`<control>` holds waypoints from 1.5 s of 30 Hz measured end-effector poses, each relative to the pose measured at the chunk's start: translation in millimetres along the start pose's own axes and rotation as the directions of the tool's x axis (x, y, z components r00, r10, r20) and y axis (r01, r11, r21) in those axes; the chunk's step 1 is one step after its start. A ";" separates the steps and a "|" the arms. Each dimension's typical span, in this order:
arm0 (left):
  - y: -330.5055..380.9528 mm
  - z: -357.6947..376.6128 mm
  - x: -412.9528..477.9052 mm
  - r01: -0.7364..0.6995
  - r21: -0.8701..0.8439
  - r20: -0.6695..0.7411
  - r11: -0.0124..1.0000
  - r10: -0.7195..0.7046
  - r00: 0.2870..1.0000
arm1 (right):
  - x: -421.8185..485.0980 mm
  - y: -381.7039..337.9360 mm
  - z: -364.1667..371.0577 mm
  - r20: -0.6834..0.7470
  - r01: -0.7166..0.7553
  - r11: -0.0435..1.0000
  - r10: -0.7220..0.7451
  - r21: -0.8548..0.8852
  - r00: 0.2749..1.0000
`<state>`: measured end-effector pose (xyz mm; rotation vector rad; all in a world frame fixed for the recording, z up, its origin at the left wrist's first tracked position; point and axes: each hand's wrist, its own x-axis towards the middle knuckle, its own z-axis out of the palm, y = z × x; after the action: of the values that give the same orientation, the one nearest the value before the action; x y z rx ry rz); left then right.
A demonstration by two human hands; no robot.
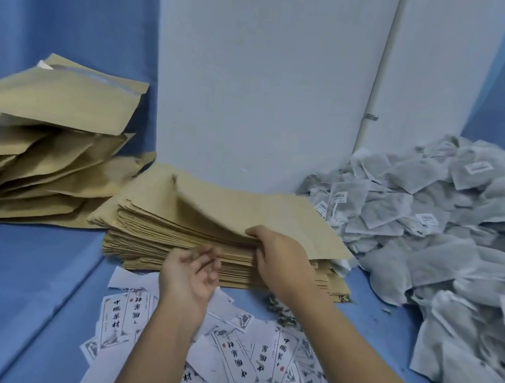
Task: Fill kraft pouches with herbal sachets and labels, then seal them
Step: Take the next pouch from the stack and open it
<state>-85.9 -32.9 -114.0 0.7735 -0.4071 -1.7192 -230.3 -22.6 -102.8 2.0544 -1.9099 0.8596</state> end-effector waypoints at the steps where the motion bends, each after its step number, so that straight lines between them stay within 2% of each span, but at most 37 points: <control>1: 4.1 1.8 -0.1 -0.016 -0.014 0.004 1.000 0.016 1.000 | -2.4 -0.8 1.1 -0.107 -0.008 1.000 0.010 0.017 0.994; 3: 14.1 4.8 -0.1 -0.064 -0.030 0.027 0.997 0.065 0.998 | -5.4 0.1 4.4 -0.278 -0.037 0.996 0.060 0.086 0.959; 4: 18.8 6.9 -0.5 -0.087 -0.018 0.030 0.996 0.087 0.996 | -7.6 1.3 5.8 -0.316 -0.056 0.991 0.092 0.122 0.944; 7: 28.7 12.6 -4.3 -0.174 0.233 -0.012 0.957 0.182 0.983 | -13.2 3.5 7.0 -0.303 -0.081 0.985 0.126 0.155 0.945; 10: 32.1 15.6 -7.0 -0.400 0.412 -0.011 0.819 0.443 0.896 | -17.6 2.2 5.6 -0.238 -0.109 0.979 0.149 0.174 0.960; 12: 31.0 20.3 -12.5 -0.595 0.486 0.074 0.640 0.648 0.758 | -20.7 -2.7 5.0 -0.199 -0.164 0.916 0.249 0.366 0.948; 14: 26.8 25.6 -19.5 -0.750 0.502 0.244 0.431 0.761 0.601 | -22.1 -10.0 4.6 -0.143 -0.243 0.809 0.370 0.536 0.918; 16: 21.1 28.7 -23.2 -0.847 0.502 0.482 0.177 0.756 0.444 | -22.0 -17.4 2.8 -0.070 -0.300 0.701 0.446 0.647 0.892; 17: 18.4 28.6 -22.5 -0.852 0.524 0.607 0.016 0.695 0.386 | -20.9 -20.1 1.6 -0.017 -0.312 0.624 0.463 0.716 0.886; 18: 16.9 27.6 -20.1 -0.821 0.548 0.713 -0.157 0.602 0.361 | -20.0 -22.6 -0.5 0.043 -0.315 0.517 0.471 0.796 0.881; 19: 15.5 25.9 -18.0 -0.764 0.574 0.773 -0.295 0.501 0.388 | -19.3 -24.6 -3.0 0.106 -0.310 0.380 0.472 0.871 0.875; 20: 13.5 24.3 -15.8 -0.706 0.608 0.784 -0.364 0.418 0.459 | -18.9 -26.5 -4.6 0.164 -0.297 0.226 0.469 0.928 0.868; 22: 8.6 23.1 -15.2 -0.647 0.668 0.742 -0.367 0.270 0.613 | -19.3 -29.1 -4.9 0.245 -0.248 -0.056 0.473 0.967 0.846; 23: 5.9 22.7 -15.4 -0.634 0.686 0.719 -0.356 0.202 0.665 | -20.1 -29.3 -4.3 0.288 -0.241 -0.158 0.483 0.958 0.827; 26: 0.8 22.0 -13.2 -0.574 0.720 0.646 -0.390 0.074 0.759 | -25.0 -27.8 -1.6 0.383 -0.253 -0.314 0.481 0.915 0.789; 28: -0.3 22.2 -9.4 -0.550 0.736 0.619 -0.394 0.062 0.783 | -27.0 -26.4 -2.9 0.400 -0.230 -0.385 0.456 0.894 0.795; 30: -0.6 22.1 -7.5 -0.552 0.765 0.602 -0.333 0.061 0.796 | -26.8 -24.9 -2.0 0.409 -0.212 -0.427 0.446 0.879 0.796; 33: 0.2 21.0 -7.0 -0.541 0.821 0.563 -0.182 0.101 0.820 | -26.6 -22.6 2.2 0.426 -0.231 -0.433 0.435 0.871 0.793; 34: 0.5 20.4 -8.0 -0.534 0.830 0.554 -0.164 0.130 0.822 | -26.9 -21.7 3.2 0.434 -0.243 -0.432 0.426 0.868 0.794; 35: 0.4 19.8 -9.0 -0.526 0.828 0.556 -0.194 0.162 0.815 | -27.3 -21.4 3.5 0.439 -0.251 -0.434 0.414 0.865 0.797; 38: -3.4 21.1 -14.6 -0.484 0.752 0.616 -0.448 0.216 0.757 | -27.3 -23.5 3.7 0.433 -0.266 -0.409 0.398 0.873 0.808; 39: -6.5 22.1 -16.0 -0.473 0.727 0.636 -0.498 0.229 0.737 | -26.9 -24.5 4.3 0.427 -0.272 -0.382 0.415 0.883 0.804; 42: -14.4 24.3 -18.1 -0.459 0.714 0.652 -0.529 0.263 0.711 | -25.7 -25.7 7.0 0.411 -0.297 -0.299 0.473 0.907 0.780; 45: -17.1 23.5 -17.2 -0.476 0.680 0.691 -0.558 0.272 0.669 | -24.2 -25.5 4.2 0.423 -0.298 -0.318 0.478 0.900 0.769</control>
<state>-112.0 -14.4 -102.8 1.2929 -2.2034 0.0070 -204.4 -0.8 -113.3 1.2140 -1.9008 3.5653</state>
